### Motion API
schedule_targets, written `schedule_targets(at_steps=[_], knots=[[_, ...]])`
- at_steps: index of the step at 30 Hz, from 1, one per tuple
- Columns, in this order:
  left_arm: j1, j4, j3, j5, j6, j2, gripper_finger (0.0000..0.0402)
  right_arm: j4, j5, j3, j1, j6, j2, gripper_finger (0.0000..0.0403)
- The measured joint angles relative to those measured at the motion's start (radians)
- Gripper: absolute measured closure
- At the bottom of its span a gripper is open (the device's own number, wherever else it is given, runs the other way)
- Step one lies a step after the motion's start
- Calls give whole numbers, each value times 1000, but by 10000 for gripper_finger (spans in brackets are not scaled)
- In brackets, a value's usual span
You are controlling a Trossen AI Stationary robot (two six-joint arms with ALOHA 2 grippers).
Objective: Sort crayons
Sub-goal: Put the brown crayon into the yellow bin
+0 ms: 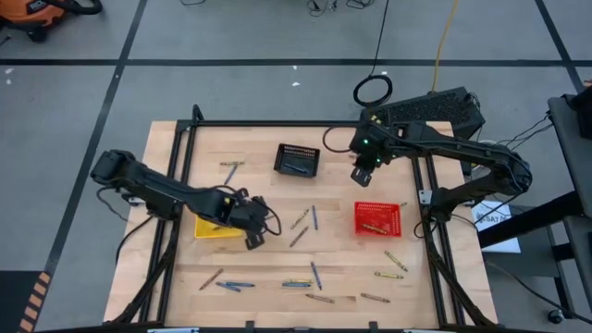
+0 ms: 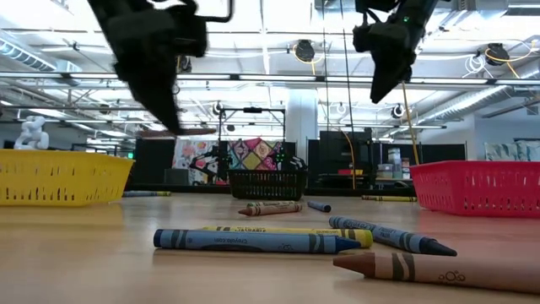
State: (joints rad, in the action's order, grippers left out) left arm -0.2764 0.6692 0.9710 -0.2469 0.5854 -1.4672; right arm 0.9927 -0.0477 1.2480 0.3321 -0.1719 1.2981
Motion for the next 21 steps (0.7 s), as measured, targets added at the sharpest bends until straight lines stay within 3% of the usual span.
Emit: schedule_targets(at_steps=[9, 21], knots=[[0, 325, 0, 10, 11, 144, 398, 190, 1, 0, -10, -70, 0, 312], [-37, 381, -74, 92, 64, 154, 398, 340, 2, 0, -197, -199, 0, 312]])
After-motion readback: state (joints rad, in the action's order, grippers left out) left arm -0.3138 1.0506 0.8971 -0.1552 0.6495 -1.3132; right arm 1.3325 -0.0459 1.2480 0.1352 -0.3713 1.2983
